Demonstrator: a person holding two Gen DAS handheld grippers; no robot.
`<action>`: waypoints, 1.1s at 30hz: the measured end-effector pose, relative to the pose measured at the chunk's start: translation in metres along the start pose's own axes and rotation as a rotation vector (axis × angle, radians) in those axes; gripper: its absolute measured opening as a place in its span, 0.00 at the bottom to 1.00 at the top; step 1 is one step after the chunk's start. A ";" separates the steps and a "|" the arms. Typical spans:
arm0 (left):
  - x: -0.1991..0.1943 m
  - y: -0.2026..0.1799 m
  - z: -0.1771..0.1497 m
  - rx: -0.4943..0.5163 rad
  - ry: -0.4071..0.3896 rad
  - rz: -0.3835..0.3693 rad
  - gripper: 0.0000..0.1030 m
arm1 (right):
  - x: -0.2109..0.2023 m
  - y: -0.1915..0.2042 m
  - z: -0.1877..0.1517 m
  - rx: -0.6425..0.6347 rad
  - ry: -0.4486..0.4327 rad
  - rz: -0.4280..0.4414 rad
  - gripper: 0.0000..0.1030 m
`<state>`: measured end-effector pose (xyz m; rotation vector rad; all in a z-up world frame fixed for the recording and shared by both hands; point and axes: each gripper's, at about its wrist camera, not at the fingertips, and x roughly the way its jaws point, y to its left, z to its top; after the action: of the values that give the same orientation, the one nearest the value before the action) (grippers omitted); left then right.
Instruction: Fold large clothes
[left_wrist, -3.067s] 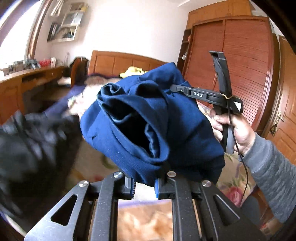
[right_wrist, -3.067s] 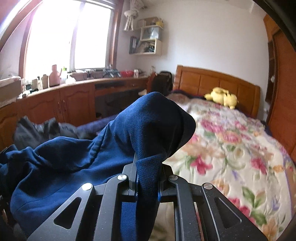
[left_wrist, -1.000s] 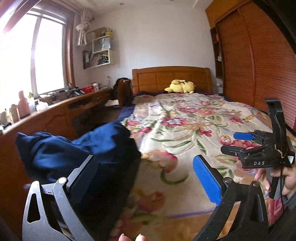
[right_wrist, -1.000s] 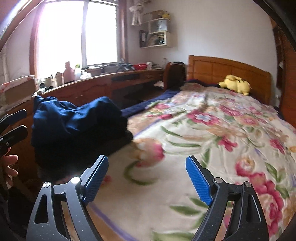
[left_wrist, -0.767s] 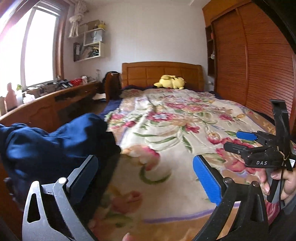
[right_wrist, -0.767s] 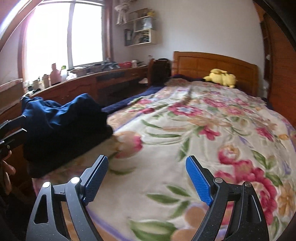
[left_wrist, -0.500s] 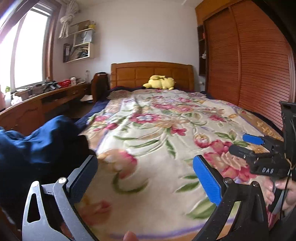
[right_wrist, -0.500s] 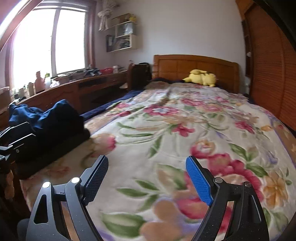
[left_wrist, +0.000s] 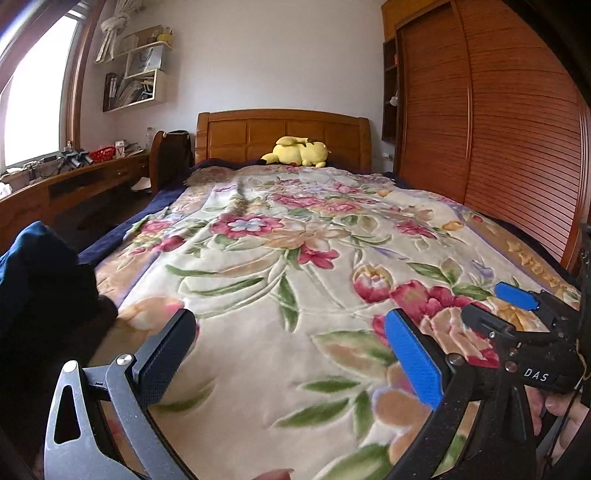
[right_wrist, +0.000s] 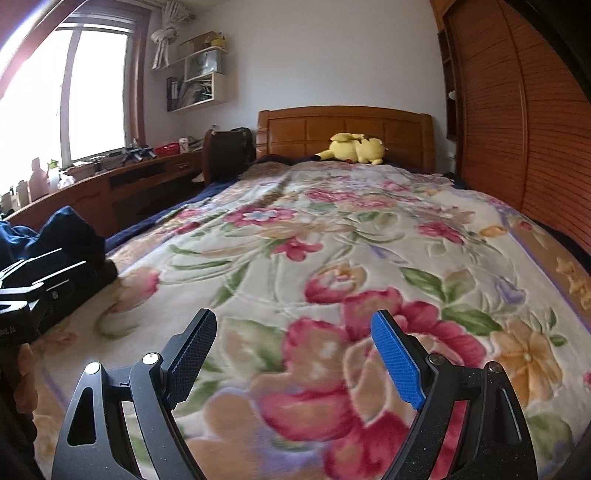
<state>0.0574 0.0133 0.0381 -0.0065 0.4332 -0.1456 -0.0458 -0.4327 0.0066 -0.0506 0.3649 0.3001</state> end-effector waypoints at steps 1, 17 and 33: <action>0.001 -0.002 -0.001 -0.001 -0.008 0.002 1.00 | -0.001 -0.002 0.001 0.000 -0.010 -0.012 0.84; -0.001 -0.011 -0.017 0.024 -0.113 0.026 1.00 | -0.012 -0.010 -0.024 0.021 -0.140 -0.111 0.84; 0.020 -0.006 -0.035 0.017 -0.085 0.061 1.00 | 0.000 -0.016 -0.027 0.035 -0.144 -0.144 0.84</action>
<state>0.0600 0.0051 -0.0020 0.0168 0.3472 -0.0888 -0.0505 -0.4510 -0.0185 -0.0209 0.2223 0.1534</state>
